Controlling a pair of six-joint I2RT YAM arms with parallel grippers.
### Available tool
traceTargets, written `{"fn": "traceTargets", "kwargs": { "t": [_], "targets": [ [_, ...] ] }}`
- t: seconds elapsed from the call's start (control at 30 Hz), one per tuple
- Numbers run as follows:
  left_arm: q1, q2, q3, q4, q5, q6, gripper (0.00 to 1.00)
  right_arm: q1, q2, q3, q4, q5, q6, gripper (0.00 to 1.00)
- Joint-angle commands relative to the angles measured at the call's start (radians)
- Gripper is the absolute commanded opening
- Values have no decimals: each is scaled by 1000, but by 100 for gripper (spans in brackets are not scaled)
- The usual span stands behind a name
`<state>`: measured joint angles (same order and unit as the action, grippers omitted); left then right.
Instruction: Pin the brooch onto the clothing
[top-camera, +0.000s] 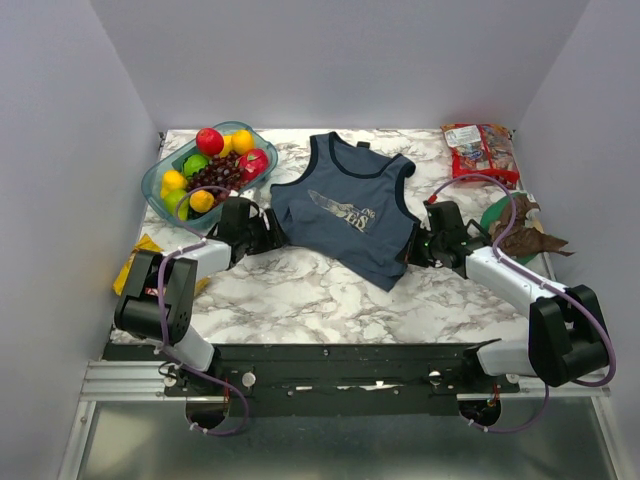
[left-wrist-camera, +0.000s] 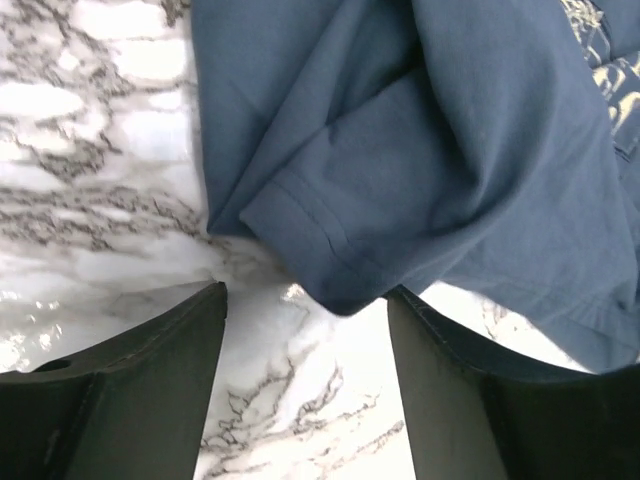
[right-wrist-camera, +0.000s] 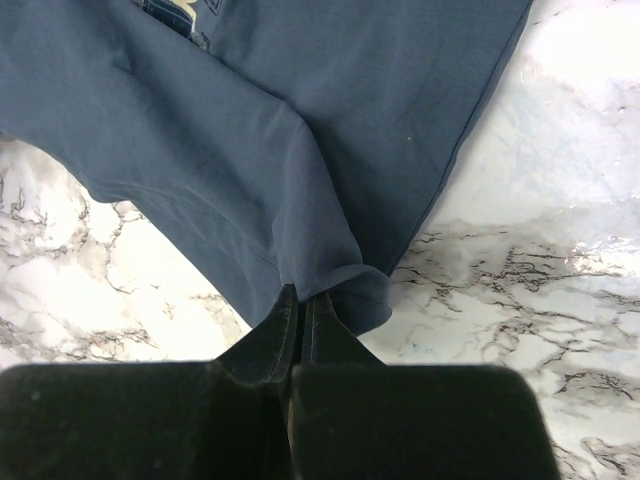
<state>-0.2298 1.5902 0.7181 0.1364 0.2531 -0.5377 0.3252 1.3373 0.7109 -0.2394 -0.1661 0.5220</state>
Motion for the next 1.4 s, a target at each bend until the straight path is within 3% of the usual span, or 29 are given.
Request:
{"fn": "traceTargets", "kwargs": {
  "t": [0.0,0.13,0.3,0.8,0.97,1.03,1.17,1.37],
  "targets": [
    [4,-62,-54,81,28,-39,77,-5,-1,-13,15,-15,-7,1],
    [6,-78,-85,92,26,-47,71,-5,-3,-13,14,-13,-8,1],
    [4,-81,-94,95,23,-44,54,-5,-6,-14,14,-12,-5,1],
    [3,100,-26,164,66,-70,52,-5,-16,-18,9,-15,-5,0],
    [4,120,-12,166,66,-74,31,-6,-21,-18,0,-13,-4,1],
    [3,105,-16,152,67,-74,21,-6,-30,-16,-8,-13,-5,1],
    [3,21,-40,120,32,-62,19,-5,-69,-4,-50,-15,-10,1],
    [1,-223,-72,-4,-72,-27,12,-5,-211,50,-161,-12,-36,1]
  ]
}}
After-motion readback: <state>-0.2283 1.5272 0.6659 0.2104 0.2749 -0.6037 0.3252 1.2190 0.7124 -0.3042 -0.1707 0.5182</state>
